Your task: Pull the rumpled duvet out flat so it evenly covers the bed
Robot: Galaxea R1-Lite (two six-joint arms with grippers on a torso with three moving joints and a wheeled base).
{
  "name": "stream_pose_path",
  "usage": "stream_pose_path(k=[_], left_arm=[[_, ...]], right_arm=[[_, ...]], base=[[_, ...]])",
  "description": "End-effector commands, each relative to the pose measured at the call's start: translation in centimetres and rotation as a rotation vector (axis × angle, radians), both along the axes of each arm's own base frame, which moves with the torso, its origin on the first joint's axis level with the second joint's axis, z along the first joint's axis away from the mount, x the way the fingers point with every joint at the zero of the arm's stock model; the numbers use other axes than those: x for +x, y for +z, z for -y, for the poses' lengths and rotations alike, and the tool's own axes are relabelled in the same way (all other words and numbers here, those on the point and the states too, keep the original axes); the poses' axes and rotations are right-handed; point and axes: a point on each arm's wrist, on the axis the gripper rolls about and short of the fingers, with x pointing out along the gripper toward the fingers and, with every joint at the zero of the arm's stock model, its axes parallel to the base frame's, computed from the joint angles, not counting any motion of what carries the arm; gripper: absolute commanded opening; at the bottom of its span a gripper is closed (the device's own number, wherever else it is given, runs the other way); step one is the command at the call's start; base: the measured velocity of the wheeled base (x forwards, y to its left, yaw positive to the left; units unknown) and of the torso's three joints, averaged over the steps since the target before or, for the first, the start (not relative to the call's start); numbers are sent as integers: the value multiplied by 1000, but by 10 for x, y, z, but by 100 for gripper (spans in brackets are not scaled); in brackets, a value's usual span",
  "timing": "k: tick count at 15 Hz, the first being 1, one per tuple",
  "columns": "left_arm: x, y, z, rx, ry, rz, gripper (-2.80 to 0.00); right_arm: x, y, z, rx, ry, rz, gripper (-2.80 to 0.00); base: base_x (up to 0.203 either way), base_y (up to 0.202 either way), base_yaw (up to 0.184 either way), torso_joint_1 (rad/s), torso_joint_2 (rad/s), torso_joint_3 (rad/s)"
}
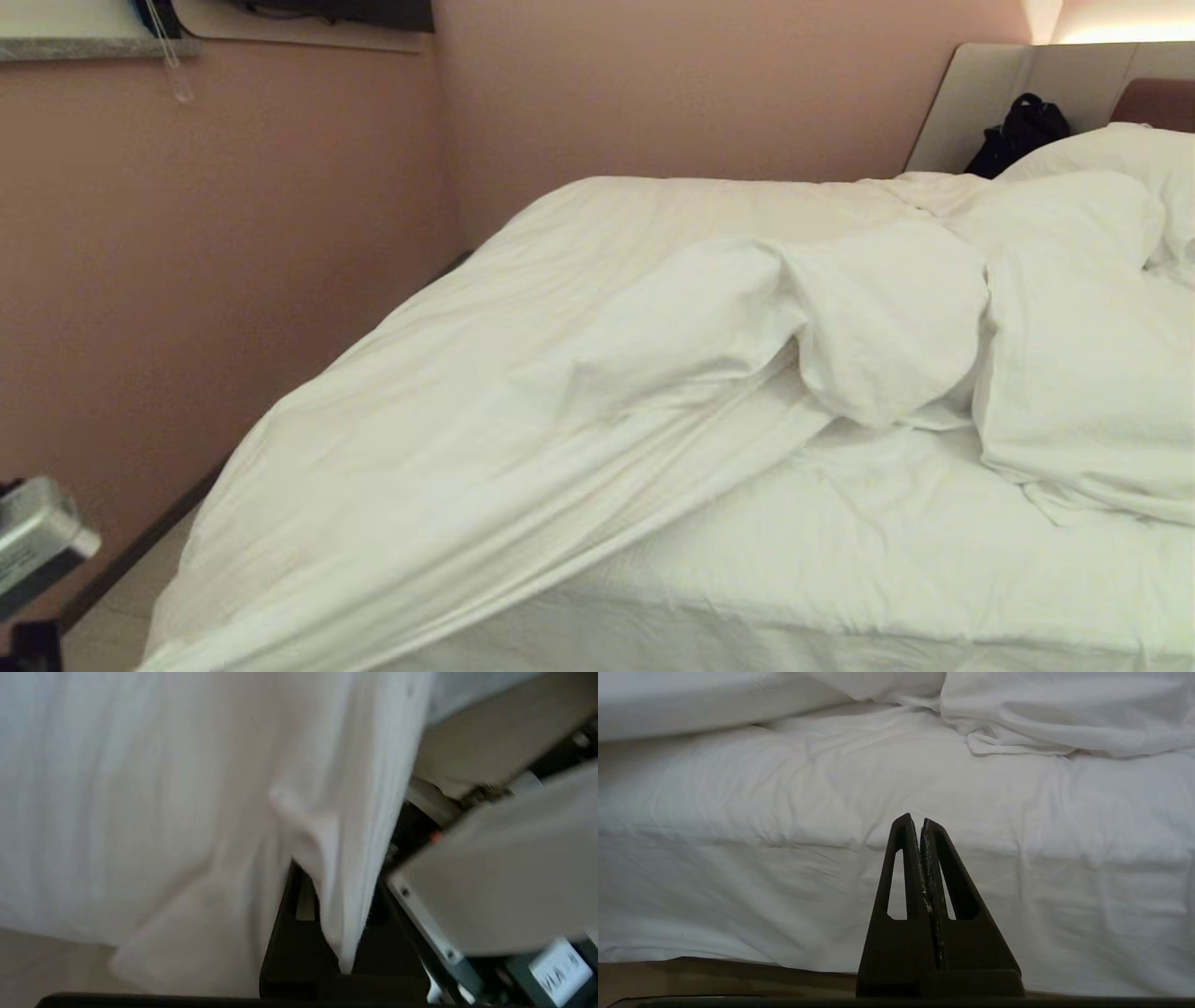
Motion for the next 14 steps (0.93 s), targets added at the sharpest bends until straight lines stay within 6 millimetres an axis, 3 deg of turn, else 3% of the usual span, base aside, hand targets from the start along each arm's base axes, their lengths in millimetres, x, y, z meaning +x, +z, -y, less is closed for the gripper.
stream_pose_path(k=[1, 5, 14], left_arm=[[-25, -13, -8, -19, -36, -20, -280], [-30, -29, -9, -23, -62, -80, -280], [-32, -31, -10, -34, -70, -92, -280]], right_arm=[[0, 0, 0, 0, 0, -1, -280], [0, 0, 0, 0, 0, -1, -280], [0, 0, 0, 0, 0, -1, -280]], base=[[0, 0, 0, 0, 0, 0], [0, 0, 0, 0, 0, 0], [0, 0, 0, 0, 0, 0]])
